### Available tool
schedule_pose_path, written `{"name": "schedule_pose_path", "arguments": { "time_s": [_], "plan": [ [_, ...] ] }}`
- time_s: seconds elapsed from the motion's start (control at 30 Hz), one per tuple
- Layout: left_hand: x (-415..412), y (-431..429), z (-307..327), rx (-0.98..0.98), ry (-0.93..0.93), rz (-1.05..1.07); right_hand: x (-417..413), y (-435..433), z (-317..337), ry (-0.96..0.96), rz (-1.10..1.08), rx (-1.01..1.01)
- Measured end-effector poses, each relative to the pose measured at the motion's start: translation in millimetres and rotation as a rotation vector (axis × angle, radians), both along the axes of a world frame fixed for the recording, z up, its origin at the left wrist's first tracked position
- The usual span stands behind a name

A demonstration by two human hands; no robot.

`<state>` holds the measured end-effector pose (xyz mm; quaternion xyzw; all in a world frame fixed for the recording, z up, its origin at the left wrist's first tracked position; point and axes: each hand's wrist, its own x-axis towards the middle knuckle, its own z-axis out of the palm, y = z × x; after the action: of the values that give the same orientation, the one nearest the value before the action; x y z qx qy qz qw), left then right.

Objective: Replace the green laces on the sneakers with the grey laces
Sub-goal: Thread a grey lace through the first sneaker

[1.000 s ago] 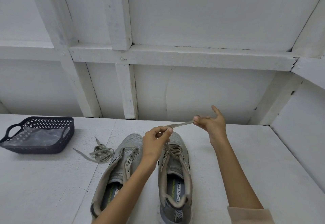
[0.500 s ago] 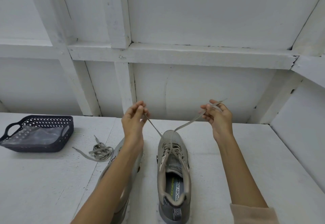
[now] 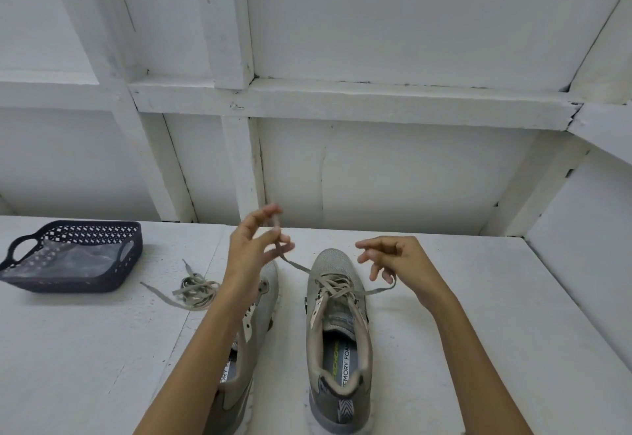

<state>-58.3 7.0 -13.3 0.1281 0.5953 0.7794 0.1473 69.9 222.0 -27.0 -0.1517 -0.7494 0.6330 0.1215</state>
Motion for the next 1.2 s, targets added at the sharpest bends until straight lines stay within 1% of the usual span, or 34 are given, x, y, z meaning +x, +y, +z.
{"name": "schedule_pose_path", "arguments": {
  "time_s": [0.1,0.17,0.23,0.33,0.37,0.43,0.53,0.7,0.8,0.97,1.1,1.2],
  "plan": [
    [17,0,-4,-0.138,0.048,-0.102,6,-6,-6,-0.027,0.056,0.034],
    [24,-1,-8,-0.200,0.109,-0.163,12,-9,-7,-0.035,0.080,0.070],
    [28,-4,-15,-0.273,0.182,-0.269,18,-12,-8,-0.054,0.114,0.102],
    [27,-8,-26,-0.508,0.325,-0.411,26,-17,-9,-0.079,0.157,0.143],
    [27,-10,-30,-0.578,0.379,-0.430,28,-18,-11,-0.082,0.161,0.151],
    [26,-12,-33,-0.647,0.462,-0.422,31,-15,-15,-0.088,0.160,0.157],
    [29,-14,-32,-0.691,0.504,-0.387,35,-10,-17,-0.124,0.181,0.190],
    [34,-14,-30,-0.730,0.524,-0.427,37,-7,-17,-0.163,0.218,0.235],
    [34,-15,-30,-0.743,0.516,-0.412,37,-7,-16,-0.169,0.222,0.242],
    [33,-20,-25,-0.774,0.572,-0.442,37,-9,-15,-0.172,0.218,0.251],
    [32,-20,-23,-0.824,0.642,-0.445,35,-13,-13,-0.195,0.214,0.273],
    [32,-17,-21,-0.892,0.743,-0.437,32,-16,-12,-0.215,0.190,0.324]
  ]
}}
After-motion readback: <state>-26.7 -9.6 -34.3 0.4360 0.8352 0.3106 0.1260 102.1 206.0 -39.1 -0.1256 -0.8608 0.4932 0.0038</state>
